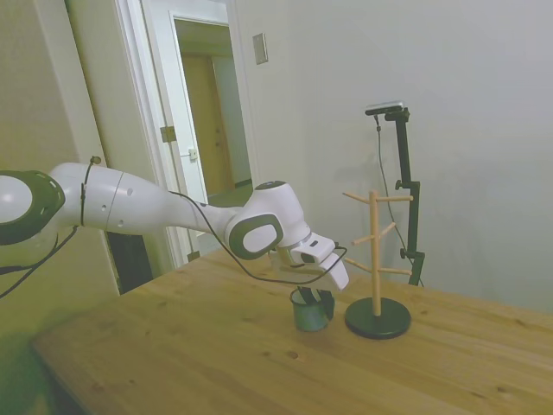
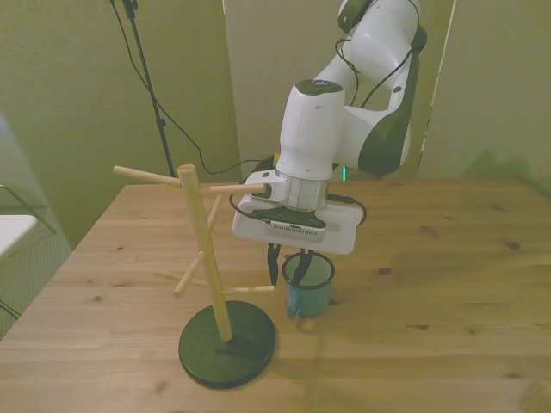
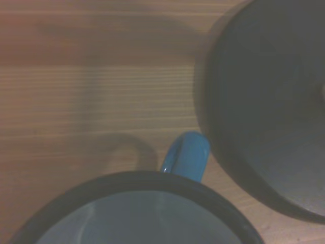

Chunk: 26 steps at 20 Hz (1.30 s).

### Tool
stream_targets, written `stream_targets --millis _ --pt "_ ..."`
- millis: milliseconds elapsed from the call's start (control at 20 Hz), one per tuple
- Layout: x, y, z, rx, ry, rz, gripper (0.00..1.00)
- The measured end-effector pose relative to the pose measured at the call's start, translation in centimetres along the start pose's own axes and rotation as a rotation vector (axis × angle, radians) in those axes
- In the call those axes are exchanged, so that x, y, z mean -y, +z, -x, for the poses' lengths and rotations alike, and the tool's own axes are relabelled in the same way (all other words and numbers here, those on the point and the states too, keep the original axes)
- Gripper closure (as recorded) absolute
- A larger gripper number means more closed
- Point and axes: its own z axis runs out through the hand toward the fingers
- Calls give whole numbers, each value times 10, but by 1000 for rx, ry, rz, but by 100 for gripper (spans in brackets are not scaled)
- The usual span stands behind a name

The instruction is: Unload the mug

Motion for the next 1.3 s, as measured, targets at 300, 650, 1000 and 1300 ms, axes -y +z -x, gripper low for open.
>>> stream_targets --millis 300,650,1000,1300 --pt "-1 -19 -5 -30 -6 -56 0" --pt "-12 -53 6 -79 -38 -141 0" --pt "-39 -81 36 -108 -86 -242 0" --pt "-59 -91 65 -98 -165 -261 0"
